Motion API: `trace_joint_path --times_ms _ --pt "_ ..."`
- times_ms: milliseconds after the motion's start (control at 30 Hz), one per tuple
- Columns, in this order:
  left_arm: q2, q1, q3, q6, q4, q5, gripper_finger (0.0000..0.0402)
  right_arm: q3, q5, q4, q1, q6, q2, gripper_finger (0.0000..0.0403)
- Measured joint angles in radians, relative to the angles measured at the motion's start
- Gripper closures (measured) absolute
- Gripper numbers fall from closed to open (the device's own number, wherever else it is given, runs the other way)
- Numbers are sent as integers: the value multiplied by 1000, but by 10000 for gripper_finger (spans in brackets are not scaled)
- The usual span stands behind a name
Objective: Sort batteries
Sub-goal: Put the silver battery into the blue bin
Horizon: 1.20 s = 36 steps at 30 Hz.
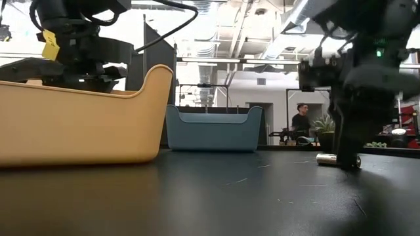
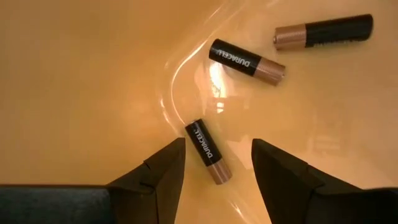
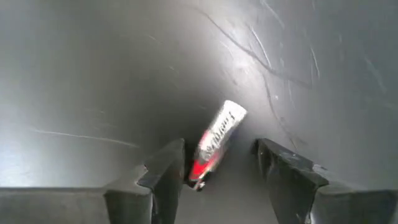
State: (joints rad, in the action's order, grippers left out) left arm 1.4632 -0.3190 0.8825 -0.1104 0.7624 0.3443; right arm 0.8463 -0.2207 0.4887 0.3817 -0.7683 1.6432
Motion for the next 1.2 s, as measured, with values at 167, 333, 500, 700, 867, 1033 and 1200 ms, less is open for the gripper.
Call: trace_joint_path --times_ms 167,333,500,700,867,1033,1200 --pt "-57 -14 0 -16 3 0 223 8 -26 -1 -3 -44 53 185" --pt "-167 -35 0 -45 0 22 223 20 -46 2 -9 -22 88 236" --pt "-276 -61 0 -55 -18 48 223 19 -46 -11 -29 23 90 328" --pt "-369 -97 0 -87 -19 90 223 25 -49 -41 -48 92 88 391" --pt "-405 -130 0 -118 -18 138 223 64 -93 -37 -78 203 63 391" --pt "-407 -151 0 -139 -15 163 223 110 -131 -42 -150 336 11 391" --pt "-402 -153 0 -165 -12 173 223 166 -149 -41 -231 509 -28 391"
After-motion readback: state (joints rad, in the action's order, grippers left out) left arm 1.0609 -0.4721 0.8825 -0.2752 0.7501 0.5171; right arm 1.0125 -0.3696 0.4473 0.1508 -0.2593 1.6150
